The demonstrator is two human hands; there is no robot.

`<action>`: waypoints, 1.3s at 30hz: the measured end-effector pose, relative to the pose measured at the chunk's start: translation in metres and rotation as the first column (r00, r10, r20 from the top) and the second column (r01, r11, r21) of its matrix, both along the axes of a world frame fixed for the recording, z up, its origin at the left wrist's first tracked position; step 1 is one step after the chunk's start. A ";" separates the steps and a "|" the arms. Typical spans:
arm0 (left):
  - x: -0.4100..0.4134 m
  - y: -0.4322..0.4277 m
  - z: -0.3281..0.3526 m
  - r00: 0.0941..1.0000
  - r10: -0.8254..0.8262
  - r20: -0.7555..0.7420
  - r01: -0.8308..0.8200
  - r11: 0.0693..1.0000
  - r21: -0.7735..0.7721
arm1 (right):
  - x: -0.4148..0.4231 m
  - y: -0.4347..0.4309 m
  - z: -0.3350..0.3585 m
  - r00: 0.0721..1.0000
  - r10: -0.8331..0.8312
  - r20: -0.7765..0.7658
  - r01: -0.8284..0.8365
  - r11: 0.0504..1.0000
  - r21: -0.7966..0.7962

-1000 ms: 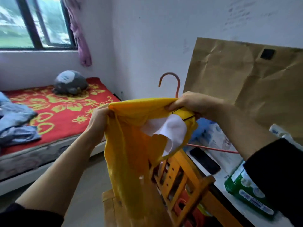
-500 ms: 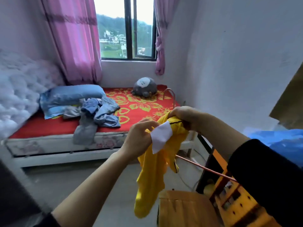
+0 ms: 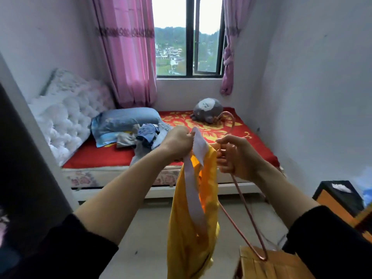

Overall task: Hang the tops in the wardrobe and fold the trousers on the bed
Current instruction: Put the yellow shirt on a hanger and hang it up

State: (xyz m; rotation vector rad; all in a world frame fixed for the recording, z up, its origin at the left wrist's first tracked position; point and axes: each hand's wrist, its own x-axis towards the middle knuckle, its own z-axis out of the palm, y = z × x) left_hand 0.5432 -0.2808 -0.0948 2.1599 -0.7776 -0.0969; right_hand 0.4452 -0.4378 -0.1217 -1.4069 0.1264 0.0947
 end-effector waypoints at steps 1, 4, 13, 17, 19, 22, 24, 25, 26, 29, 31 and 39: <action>0.004 0.006 -0.002 0.998 0.006 -0.069 -0.005 1.000 0.021 | 0.001 0.009 -0.005 0.999 0.051 0.003 -0.051 0.997 -0.050; 0.006 0.027 0.003 0.980 0.002 -0.197 0.006 0.999 0.038 | 0.013 0.037 -0.014 0.998 0.056 -0.016 -0.058 0.934 -0.353; 0.015 0.128 -0.032 0.954 -0.083 -0.290 0.079 0.997 -0.025 | 0.053 0.084 0.029 0.998 -0.043 0.035 0.052 0.935 -0.350; 0.029 0.137 -0.094 0.950 0.119 -0.289 -0.063 0.979 0.195 | 0.069 0.096 0.038 0.991 -0.047 0.124 0.084 0.944 -0.320; 0.034 0.139 -0.110 0.896 0.139 -0.421 -0.044 0.972 0.229 | 0.073 0.093 0.040 0.986 -0.074 0.149 0.115 0.950 -0.290; 0.035 0.148 -0.108 0.809 0.115 -0.577 -0.117 0.993 0.033 | 0.077 0.077 0.037 0.973 -0.173 0.156 0.205 0.952 -0.225; 0.044 0.152 -0.102 0.779 0.133 -0.613 -0.233 0.969 -0.086 | 0.076 0.059 0.033 0.956 -0.245 0.162 0.273 0.944 -0.185; 0.050 0.151 -0.097 0.766 0.145 -0.626 -0.290 0.947 -0.137 | 0.076 0.048 0.030 0.952 -0.261 0.162 0.290 0.938 -0.190; 0.054 0.149 -0.091 0.756 0.148 -0.638 -0.353 0.912 -0.207 | 0.075 0.038 0.025 0.952 -0.263 0.158 0.293 0.932 -0.213; 0.068 0.127 -0.068 0.747 0.123 -0.653 -0.493 0.761 -0.421 | 0.071 0.011 0.004 0.963 -0.242 0.115 0.266 0.907 -0.325; 0.073 0.107 -0.052 0.778 0.124 -0.615 -0.496 0.721 -0.483 | 0.067 -0.003 -0.009 0.967 -0.242 0.080 0.253 0.878 -0.406; 0.086 0.043 -0.018 0.945 0.194 -0.263 -0.274 0.910 -0.312 | 0.049 -0.049 -0.009 0.927 -0.318 0.198 0.362 0.896 -0.258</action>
